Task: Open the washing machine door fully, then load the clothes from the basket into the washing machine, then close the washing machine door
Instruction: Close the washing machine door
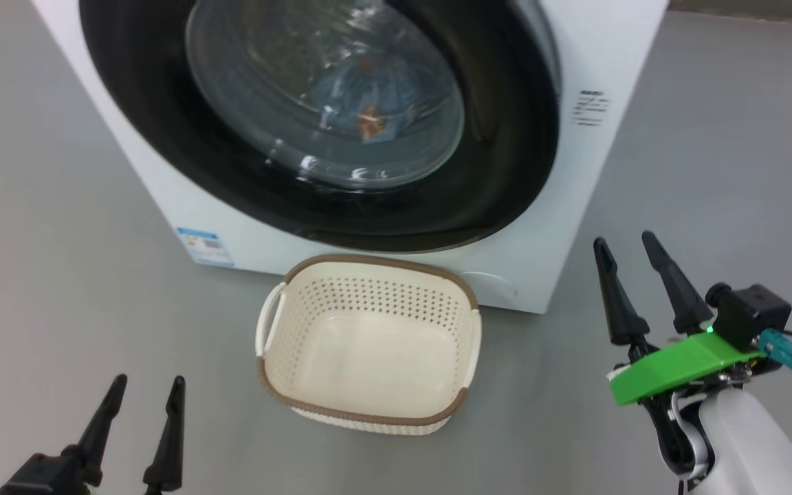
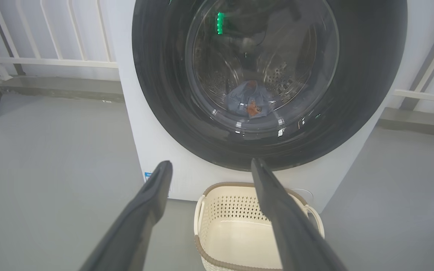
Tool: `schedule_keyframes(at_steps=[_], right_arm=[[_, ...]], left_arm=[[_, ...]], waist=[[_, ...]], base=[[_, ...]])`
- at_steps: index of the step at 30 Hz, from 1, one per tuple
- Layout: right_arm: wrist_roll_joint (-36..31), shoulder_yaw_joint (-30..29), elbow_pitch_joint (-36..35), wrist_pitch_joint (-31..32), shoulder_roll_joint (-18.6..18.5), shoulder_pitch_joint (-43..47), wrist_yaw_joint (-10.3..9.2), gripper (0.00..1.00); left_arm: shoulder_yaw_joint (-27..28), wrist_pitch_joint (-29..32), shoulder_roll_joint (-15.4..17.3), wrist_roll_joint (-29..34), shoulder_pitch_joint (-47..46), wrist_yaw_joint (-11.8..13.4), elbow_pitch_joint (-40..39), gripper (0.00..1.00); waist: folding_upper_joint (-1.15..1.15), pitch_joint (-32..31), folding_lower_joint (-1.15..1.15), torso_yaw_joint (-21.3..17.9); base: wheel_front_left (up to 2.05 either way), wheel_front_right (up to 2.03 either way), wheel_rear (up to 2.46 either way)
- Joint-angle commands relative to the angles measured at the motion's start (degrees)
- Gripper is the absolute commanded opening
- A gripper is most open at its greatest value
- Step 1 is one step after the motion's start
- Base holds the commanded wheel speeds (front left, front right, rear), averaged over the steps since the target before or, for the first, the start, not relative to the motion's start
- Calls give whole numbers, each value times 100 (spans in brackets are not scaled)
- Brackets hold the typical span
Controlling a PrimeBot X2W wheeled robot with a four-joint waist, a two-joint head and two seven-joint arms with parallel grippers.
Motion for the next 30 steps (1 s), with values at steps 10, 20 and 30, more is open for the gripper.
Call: schedule_keyframes(at_steps=[10,20,30], right_arm=[[-50,72,-261,-46,-75,512,-14,100],[-105,81,-393,-46,-188,867,-14,100],[-119,63,-511,-46,-246,1127,-14,100]], left_arm=[[321,-37,214,31,115,4,-122,100],[506,-37,218,82,304,4,-146,100],[754,-37,219,101,457,4,-182,100]], waist=[[0,-396,1,-989],[0,-537,1,-1558],[0,-600,1,-1892]], base=[[0,0,0],[0,0,0],[0,0,0]])
